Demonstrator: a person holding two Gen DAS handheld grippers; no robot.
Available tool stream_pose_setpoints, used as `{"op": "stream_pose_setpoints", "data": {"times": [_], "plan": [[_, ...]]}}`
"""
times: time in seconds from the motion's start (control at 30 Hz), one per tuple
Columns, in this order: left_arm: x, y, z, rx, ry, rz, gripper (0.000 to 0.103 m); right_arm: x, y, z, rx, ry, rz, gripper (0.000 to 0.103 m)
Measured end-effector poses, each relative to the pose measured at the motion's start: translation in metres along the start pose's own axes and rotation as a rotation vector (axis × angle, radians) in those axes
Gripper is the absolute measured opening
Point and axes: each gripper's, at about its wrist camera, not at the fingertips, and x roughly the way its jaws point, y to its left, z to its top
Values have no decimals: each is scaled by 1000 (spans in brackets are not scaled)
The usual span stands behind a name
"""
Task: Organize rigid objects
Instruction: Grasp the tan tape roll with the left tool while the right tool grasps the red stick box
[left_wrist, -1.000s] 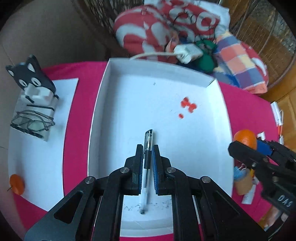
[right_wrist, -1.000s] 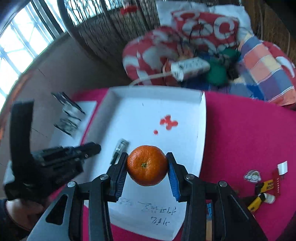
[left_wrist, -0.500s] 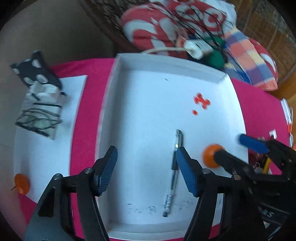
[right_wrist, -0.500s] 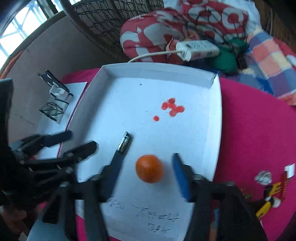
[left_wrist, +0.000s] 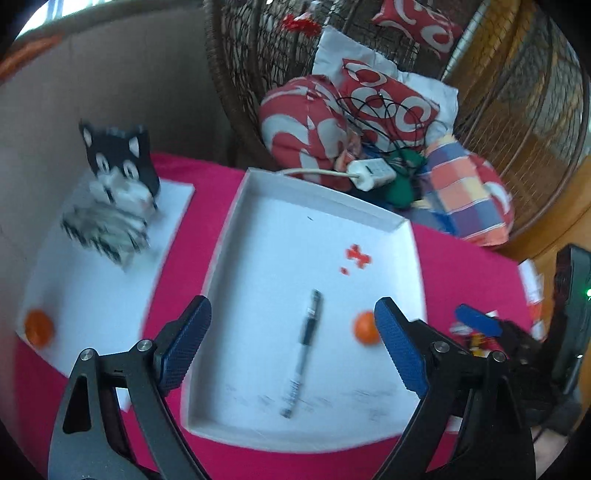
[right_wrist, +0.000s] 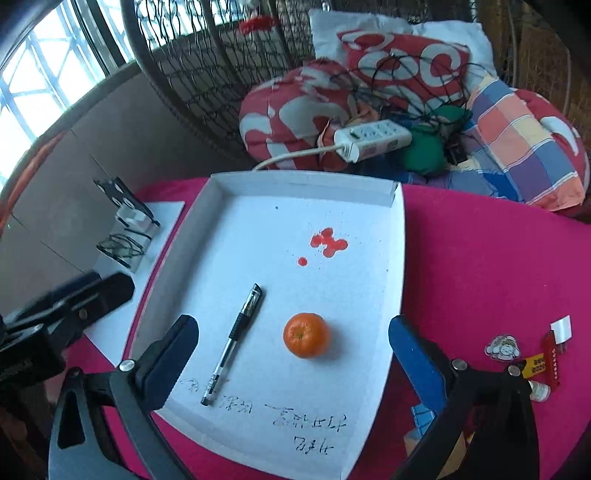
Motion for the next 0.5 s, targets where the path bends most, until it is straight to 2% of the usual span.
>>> {"op": "stream_pose_setpoints", "data": {"times": [0.17,0.37,0.5], "plan": [[-10,-17,-10,-53,-6,-79,91,-32,-13,-2,1,-69,-15,103],[-13,-62,-24,22,22,-135,91,-73,-49,-4,44,-147,-14,103],[-6,-98,-37,83,54,-144,91,-99,-84,-8,77,-190,-54,103]]}}
